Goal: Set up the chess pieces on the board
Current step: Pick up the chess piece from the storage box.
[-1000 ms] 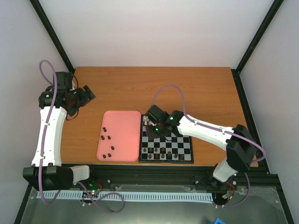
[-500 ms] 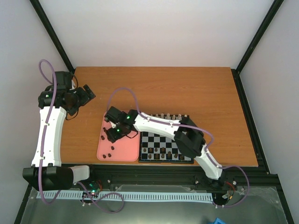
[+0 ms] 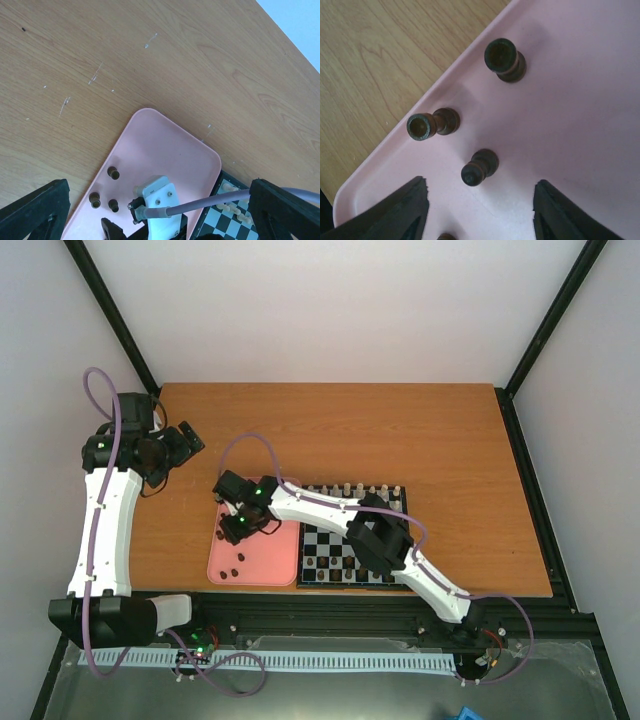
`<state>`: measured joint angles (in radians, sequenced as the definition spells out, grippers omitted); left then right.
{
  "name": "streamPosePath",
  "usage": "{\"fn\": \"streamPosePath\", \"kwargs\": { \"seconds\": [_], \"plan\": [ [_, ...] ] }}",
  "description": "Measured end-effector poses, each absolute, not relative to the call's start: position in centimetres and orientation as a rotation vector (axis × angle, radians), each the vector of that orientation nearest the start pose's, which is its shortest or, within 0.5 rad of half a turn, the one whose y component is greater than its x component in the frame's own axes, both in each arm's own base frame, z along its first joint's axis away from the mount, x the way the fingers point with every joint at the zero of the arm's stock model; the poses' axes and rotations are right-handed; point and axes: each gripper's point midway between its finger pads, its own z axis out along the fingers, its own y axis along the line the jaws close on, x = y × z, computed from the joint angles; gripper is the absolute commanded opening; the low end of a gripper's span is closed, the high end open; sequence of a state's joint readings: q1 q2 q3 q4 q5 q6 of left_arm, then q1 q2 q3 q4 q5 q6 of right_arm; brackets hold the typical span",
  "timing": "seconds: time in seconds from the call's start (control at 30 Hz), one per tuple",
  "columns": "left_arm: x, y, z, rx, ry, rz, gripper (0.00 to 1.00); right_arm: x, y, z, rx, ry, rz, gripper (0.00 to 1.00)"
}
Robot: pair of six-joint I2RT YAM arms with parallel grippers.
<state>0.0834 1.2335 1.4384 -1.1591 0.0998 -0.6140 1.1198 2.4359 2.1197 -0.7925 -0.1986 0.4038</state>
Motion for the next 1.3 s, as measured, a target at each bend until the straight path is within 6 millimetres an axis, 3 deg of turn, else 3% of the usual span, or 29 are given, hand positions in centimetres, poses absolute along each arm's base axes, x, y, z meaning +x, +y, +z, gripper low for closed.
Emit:
{"fn": "streamPosePath", "kwargs": {
  "seconds": [0.17, 0.57, 0.77, 1.03, 1.3],
  "plan": [
    [30.3, 0.8, 27.1, -0.833, 2.414, -0.338, 1.00, 22.7, 54.1, 4.6, -1.059, 2.660, 0.670, 0.40],
    [30.4, 0.8, 27.0, -0.835, 2.418, -0.337, 1.00, 23.1, 54.7, 4.3, -1.055, 2.660, 0.683, 0.24],
    [30.4, 0.8, 26.9, -0.835, 2.419, -0.337, 1.00, 23.1, 54.8, 4.2, -1.056, 2.666, 0.693, 0.22],
    [30.4, 0.8, 26.9, -0.835, 2.419, -0.337, 1.00, 23.3, 54.8, 4.0, -1.056, 2.671, 0.698, 0.03],
    [30.4, 0.8, 26.9, -0.835, 2.419, -0.336, 1.00, 23.8, 54.4, 4.0, -1.042, 2.670, 0.666, 0.03]
  ]
}}
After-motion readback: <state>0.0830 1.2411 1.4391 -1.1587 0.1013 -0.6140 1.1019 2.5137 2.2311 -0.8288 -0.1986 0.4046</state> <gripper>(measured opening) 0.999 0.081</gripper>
